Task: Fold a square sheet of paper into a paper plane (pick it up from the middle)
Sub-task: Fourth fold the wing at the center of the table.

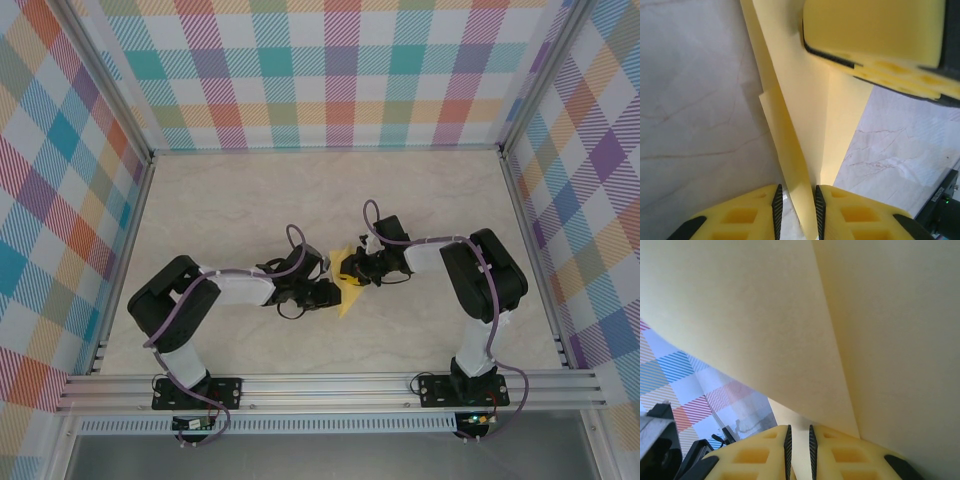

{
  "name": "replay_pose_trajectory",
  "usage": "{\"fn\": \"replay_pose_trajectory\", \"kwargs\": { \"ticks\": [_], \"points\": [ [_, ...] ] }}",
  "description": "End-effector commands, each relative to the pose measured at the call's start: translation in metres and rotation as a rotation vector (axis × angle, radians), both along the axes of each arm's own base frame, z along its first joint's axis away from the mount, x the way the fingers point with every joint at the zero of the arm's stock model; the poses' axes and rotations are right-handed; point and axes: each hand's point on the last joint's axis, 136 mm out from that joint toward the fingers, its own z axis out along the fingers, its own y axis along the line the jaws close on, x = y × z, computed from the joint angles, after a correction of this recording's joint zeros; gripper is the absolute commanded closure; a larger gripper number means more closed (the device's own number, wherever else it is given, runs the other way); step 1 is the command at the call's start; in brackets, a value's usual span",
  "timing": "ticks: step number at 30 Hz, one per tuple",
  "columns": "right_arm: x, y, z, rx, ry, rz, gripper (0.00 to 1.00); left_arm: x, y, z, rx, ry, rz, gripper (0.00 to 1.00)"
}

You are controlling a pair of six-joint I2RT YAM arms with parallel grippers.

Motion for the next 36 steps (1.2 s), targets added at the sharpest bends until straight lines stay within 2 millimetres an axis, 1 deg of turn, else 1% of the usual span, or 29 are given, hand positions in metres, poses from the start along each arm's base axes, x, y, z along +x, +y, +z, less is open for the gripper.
{"fn": "replay_pose_trajectory", "kwargs": {
  "ticks": [1,11,14,21,27,32,36],
  "points": [
    [-0.010,-0.017,-0.035,-0.127,0.078,-0.044,0.80,0.002,0.002,0.011,0.034,-0.038,0.010,0.71],
    [-0.012,-0.018,-0.036,-0.130,0.085,-0.043,0.80,0.001,-0.012,0.021,0.000,-0.049,0.002,0.65],
    [-0.012,-0.019,-0.037,-0.133,0.086,-0.042,0.80,0.001,-0.013,0.018,0.022,-0.046,0.000,0.65],
    [-0.013,-0.019,-0.037,-0.133,0.087,-0.040,0.80,0.000,-0.004,0.004,0.094,-0.031,0.015,0.68],
    [-0.014,-0.019,-0.038,-0.136,0.092,-0.039,0.79,0.001,-0.009,0.009,0.065,-0.038,0.010,0.72],
    [-0.014,-0.019,-0.038,-0.136,0.094,-0.039,0.79,0.003,-0.014,0.022,0.015,-0.064,0.005,0.71],
    [-0.013,-0.019,-0.038,-0.137,0.093,-0.039,0.80,0.002,-0.017,0.020,0.010,-0.053,-0.003,0.71]
  ]
}}
